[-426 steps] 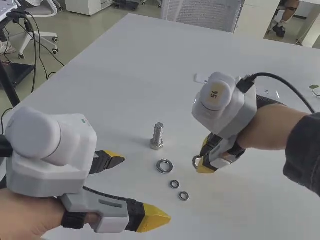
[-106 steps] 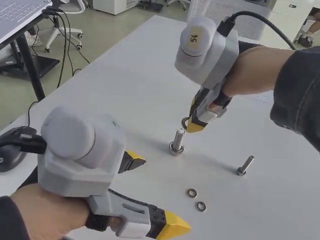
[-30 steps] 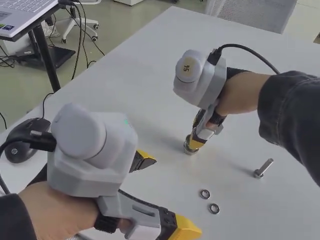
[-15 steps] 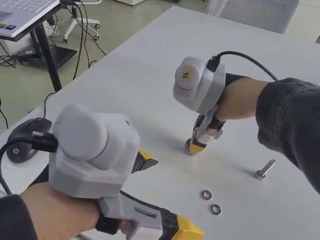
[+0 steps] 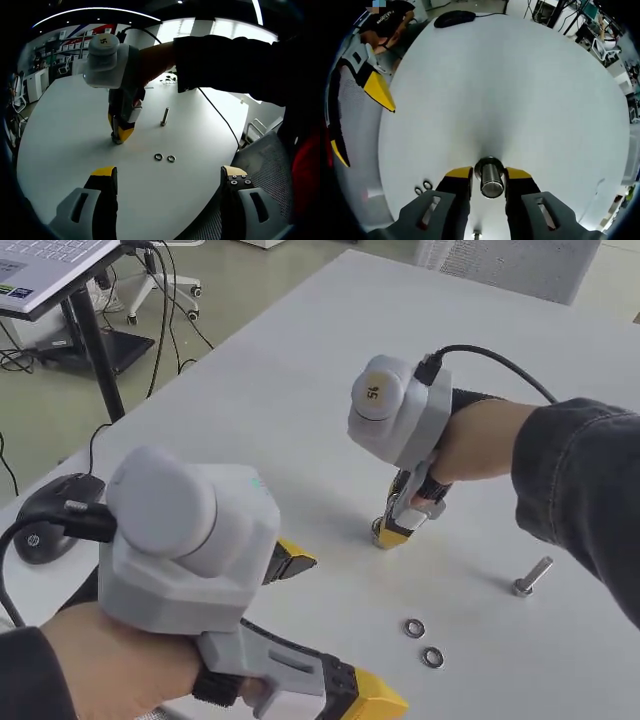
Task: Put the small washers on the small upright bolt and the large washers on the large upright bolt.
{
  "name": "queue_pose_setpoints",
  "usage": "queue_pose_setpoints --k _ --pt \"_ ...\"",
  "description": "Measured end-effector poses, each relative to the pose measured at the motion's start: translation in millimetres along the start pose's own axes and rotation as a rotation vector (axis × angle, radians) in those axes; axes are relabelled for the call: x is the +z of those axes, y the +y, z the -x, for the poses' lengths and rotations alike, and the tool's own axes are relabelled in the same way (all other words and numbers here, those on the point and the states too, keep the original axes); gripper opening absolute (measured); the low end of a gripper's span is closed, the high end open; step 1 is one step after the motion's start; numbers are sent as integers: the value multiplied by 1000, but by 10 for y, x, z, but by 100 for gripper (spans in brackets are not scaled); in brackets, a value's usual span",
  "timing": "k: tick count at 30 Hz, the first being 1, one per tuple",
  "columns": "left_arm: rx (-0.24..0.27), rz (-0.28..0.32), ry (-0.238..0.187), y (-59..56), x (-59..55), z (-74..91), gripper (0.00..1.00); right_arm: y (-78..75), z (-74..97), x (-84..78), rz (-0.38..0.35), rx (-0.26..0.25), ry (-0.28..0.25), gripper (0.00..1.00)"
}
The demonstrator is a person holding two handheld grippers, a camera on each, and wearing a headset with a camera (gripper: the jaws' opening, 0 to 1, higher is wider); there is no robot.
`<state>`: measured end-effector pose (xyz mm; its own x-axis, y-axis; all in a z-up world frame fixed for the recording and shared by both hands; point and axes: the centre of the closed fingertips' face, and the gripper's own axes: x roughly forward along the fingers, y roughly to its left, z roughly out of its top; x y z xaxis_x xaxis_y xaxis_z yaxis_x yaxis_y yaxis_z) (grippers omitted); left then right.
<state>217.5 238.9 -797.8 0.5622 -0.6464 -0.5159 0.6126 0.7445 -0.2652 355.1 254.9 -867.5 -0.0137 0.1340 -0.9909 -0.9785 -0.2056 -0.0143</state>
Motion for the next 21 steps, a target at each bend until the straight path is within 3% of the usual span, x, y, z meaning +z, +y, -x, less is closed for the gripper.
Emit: queue_pose_setpoints --k 21 --pt "-3 -6 7 -14 -1 -7 85 -60 89 -118 -44 -9 -33 36"
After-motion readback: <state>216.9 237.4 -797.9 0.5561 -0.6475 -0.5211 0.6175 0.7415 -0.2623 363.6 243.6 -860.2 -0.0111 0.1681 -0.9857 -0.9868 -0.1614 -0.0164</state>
